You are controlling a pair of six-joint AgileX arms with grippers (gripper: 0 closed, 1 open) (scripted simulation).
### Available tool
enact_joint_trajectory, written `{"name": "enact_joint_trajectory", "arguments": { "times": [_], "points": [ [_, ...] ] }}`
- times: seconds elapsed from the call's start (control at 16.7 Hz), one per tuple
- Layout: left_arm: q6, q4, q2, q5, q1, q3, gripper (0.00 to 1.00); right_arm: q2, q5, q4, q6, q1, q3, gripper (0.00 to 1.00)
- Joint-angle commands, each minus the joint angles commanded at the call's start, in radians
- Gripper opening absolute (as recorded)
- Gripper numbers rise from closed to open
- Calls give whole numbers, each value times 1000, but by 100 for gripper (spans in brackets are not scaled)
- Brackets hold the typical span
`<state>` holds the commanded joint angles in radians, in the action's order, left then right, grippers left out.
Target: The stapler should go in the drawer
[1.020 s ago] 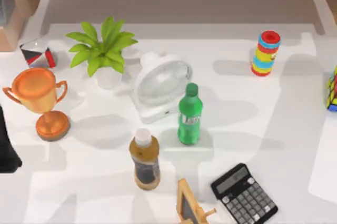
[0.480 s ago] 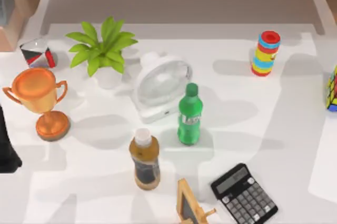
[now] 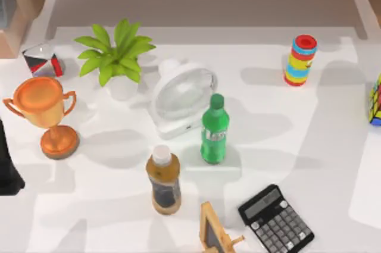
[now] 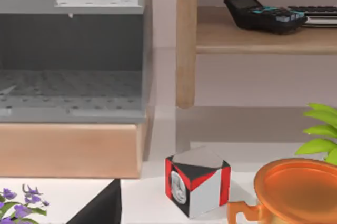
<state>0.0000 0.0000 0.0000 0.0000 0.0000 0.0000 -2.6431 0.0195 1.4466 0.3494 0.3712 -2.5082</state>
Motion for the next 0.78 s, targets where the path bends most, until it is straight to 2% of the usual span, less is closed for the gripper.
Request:
{"name": "enact_joint_trajectory", "arguments": {
  "times": [0.78],
  "points": [
    [0,0,0,0,0,0,100,40,-13,-36,27,5,51,100]
  ]
}}
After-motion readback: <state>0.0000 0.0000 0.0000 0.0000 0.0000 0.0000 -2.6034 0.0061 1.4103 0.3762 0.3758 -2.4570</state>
